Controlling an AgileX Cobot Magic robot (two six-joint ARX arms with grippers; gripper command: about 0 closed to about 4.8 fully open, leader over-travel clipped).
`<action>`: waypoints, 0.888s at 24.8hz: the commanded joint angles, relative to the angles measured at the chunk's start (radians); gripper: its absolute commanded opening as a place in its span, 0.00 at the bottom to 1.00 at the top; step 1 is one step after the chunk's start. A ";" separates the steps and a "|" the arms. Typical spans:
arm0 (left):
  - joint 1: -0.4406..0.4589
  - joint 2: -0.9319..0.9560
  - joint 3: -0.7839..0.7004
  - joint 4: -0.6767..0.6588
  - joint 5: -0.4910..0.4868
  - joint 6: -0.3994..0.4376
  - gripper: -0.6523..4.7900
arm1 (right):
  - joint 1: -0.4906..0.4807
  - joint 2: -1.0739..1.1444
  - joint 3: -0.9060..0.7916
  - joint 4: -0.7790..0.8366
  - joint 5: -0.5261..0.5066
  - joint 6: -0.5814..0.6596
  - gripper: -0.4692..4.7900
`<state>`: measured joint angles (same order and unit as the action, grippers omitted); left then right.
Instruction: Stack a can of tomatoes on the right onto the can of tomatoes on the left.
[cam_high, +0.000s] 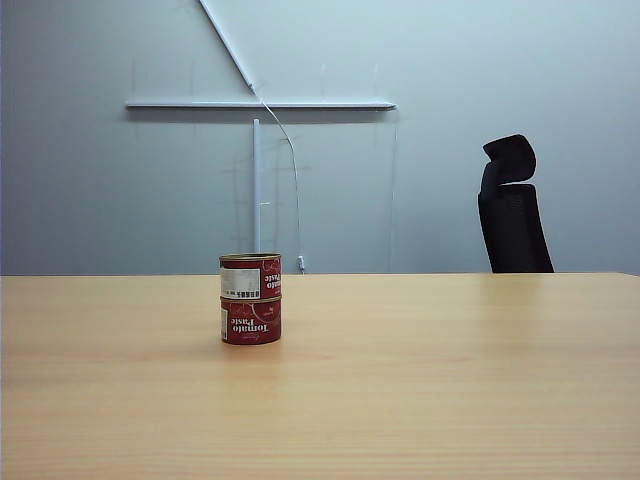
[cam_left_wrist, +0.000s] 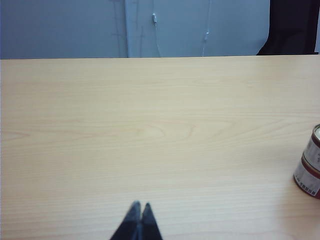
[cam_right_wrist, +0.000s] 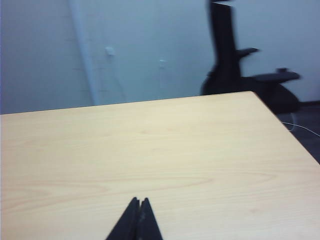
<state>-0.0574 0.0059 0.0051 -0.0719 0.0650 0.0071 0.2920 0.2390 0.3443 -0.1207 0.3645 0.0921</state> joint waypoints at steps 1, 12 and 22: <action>0.001 0.000 0.004 0.005 0.003 0.000 0.11 | -0.127 0.014 -0.077 0.167 -0.131 -0.002 0.07; 0.001 0.000 0.004 0.005 0.003 0.000 0.11 | -0.261 -0.170 -0.279 0.272 -0.255 -0.025 0.07; 0.001 0.000 0.004 0.005 0.003 0.000 0.11 | -0.260 -0.240 -0.344 0.309 -0.296 -0.045 0.07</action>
<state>-0.0574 0.0059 0.0051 -0.0719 0.0650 0.0071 0.0307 0.0010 0.0048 0.1741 0.0708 0.0582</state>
